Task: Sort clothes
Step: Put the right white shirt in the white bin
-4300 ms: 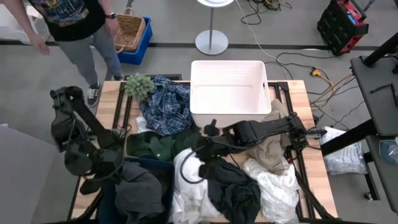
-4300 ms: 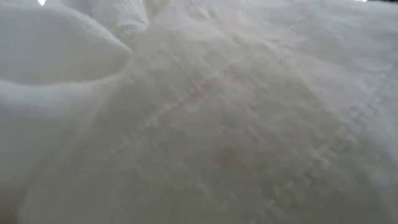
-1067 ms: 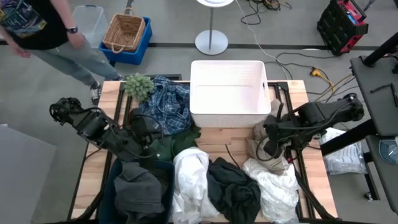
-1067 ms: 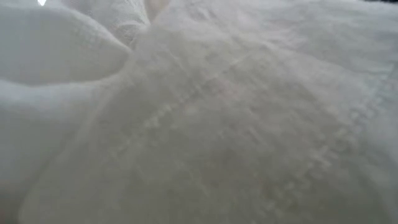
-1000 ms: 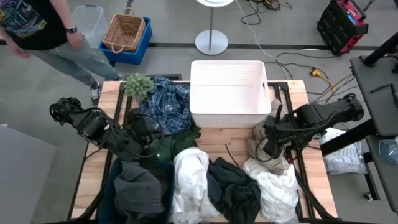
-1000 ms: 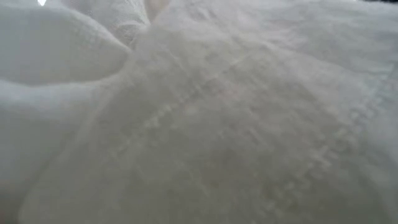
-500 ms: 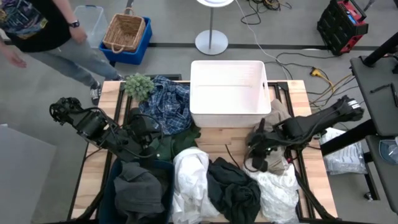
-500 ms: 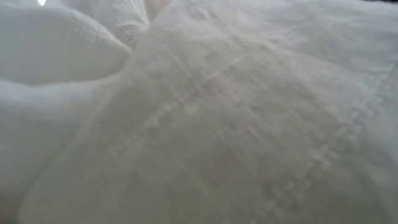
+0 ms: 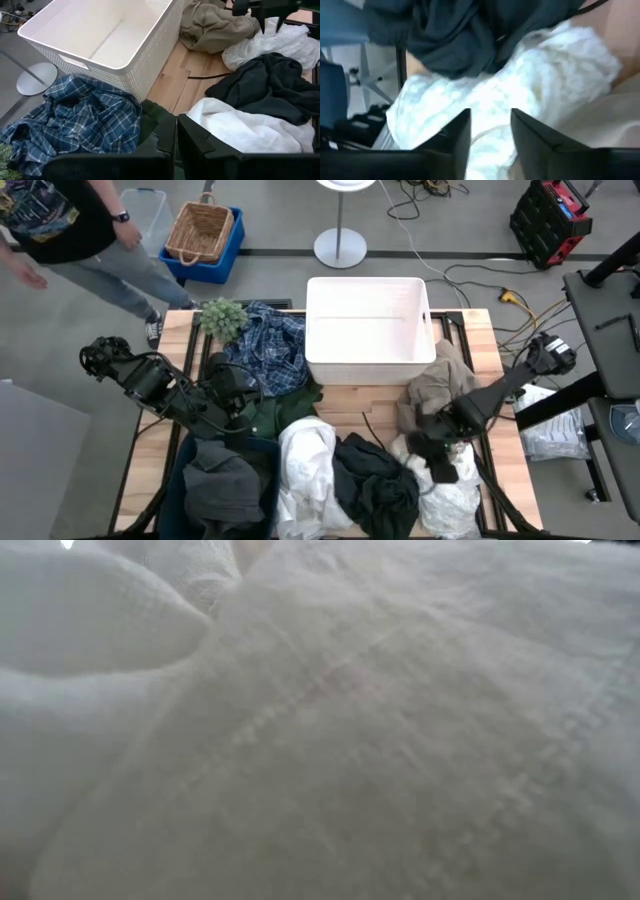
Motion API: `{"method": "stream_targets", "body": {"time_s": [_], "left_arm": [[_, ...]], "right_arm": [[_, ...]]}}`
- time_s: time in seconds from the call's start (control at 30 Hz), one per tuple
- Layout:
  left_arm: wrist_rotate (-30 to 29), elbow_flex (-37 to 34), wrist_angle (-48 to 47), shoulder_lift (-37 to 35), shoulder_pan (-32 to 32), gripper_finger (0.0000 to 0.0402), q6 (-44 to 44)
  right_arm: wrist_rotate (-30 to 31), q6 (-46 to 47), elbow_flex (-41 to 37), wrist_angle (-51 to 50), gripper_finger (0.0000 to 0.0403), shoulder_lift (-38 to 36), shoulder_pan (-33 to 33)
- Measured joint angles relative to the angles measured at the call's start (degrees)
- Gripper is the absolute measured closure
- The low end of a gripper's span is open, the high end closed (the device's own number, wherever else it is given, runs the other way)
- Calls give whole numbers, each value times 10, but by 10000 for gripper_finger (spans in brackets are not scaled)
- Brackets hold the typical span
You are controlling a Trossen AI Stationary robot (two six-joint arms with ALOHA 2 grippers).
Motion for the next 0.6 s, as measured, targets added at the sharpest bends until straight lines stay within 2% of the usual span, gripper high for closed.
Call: {"method": "stream_targets", "body": {"time_s": [0.17, 0.3, 0.47, 0.6], "left_arm": [[-10, 0, 0, 0, 2, 401, 4], [-22, 0, -1, 0, 3, 401, 8], [-30, 0, -1, 0, 7, 401, 14], [-30, 0, -1, 0, 13, 401, 15]], "right_arm": [[49, 15, -27, 4, 188, 0, 78], [78, 31, -57, 21, 150, 10, 109], [82, 37, -103, 84, 134, 47, 113], [87, 41, -120, 105, 147, 105, 105]]}}
